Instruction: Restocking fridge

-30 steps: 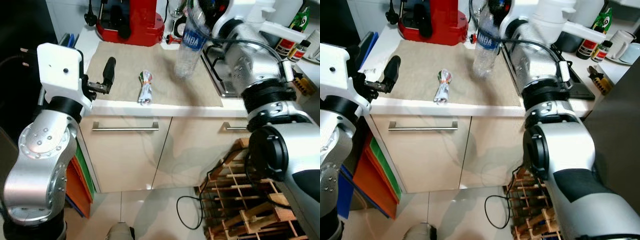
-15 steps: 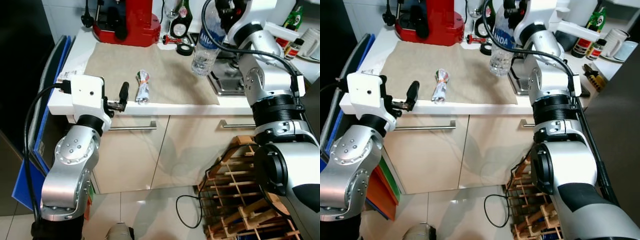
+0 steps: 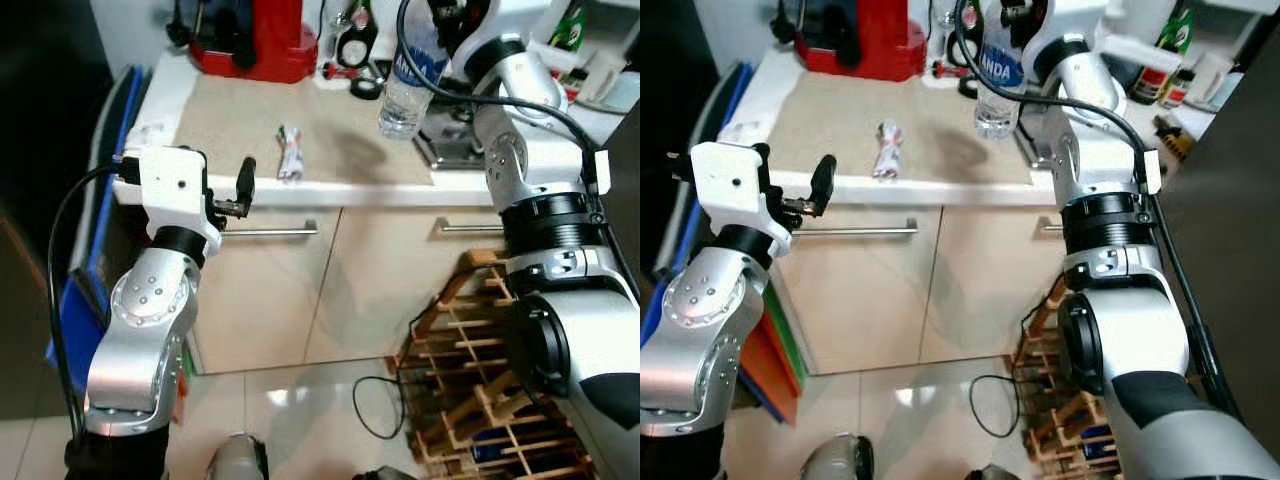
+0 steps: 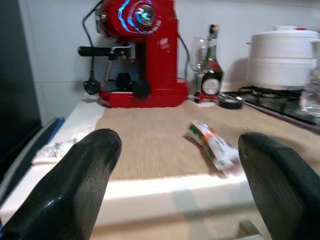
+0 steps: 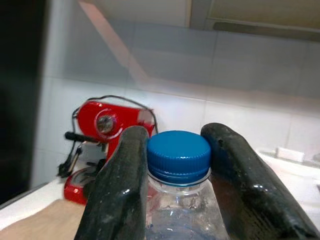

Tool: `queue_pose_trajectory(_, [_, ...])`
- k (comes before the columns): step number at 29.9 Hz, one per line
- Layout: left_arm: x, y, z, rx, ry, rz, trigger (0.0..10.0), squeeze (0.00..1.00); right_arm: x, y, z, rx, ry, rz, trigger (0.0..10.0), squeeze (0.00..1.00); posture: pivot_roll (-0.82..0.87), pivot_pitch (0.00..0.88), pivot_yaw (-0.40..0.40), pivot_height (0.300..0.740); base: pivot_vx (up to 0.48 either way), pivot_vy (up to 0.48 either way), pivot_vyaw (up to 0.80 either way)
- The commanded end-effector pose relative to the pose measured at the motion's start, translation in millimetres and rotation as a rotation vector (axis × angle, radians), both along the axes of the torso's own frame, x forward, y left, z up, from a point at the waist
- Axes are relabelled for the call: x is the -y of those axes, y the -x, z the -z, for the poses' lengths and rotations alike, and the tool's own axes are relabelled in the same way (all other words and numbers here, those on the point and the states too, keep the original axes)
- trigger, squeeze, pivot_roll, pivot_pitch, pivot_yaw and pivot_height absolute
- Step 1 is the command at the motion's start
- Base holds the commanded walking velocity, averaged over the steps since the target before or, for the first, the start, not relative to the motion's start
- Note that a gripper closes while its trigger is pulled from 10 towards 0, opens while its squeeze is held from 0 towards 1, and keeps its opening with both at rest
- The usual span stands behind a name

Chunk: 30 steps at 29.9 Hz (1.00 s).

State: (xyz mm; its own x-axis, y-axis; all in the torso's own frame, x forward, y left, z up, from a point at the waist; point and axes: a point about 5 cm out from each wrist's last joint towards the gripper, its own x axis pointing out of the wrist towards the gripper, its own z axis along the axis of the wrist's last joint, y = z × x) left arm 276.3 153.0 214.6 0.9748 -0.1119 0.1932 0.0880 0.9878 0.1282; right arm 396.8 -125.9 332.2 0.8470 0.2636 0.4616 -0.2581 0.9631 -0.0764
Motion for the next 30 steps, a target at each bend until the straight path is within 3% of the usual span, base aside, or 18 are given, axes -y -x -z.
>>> queue_pose_trajectory(1, [3.4,-0.7,-1.9,0.008,-0.013,0.019,10.0,0.00,6.4,4.2,-14.1,0.052,-0.004,0.022,0.0,0.00,0.15,0.000,-0.098,0.740,-0.337,0.000,0.00])
queue_pose_trajectory(18, [4.0,-1.2,-3.0,0.016,-0.016,0.031,10.0,0.00,10.6,9.4,-11.0,0.039,-0.004,0.027,0.0,0.00,0.15,0.000,-0.093,0.740,-0.211,0.000,0.00])
queue_pose_trajectory(27, [1.7,0.5,2.6,0.000,-0.016,0.026,10.0,0.00,18.6,28.8,45.9,-0.134,-0.024,0.059,0.0,0.00,0.13,0.000,-0.094,0.740,-0.252,0.000,0.00])
queue_pose_trajectory(30, [2.2,-1.5,3.4,0.001,-0.004,0.032,10.0,0.00,27.4,38.1,88.0,-0.253,-0.028,0.105,0.0,0.00,0.13,0.000,-0.093,0.740,-0.109,0.000,0.00])
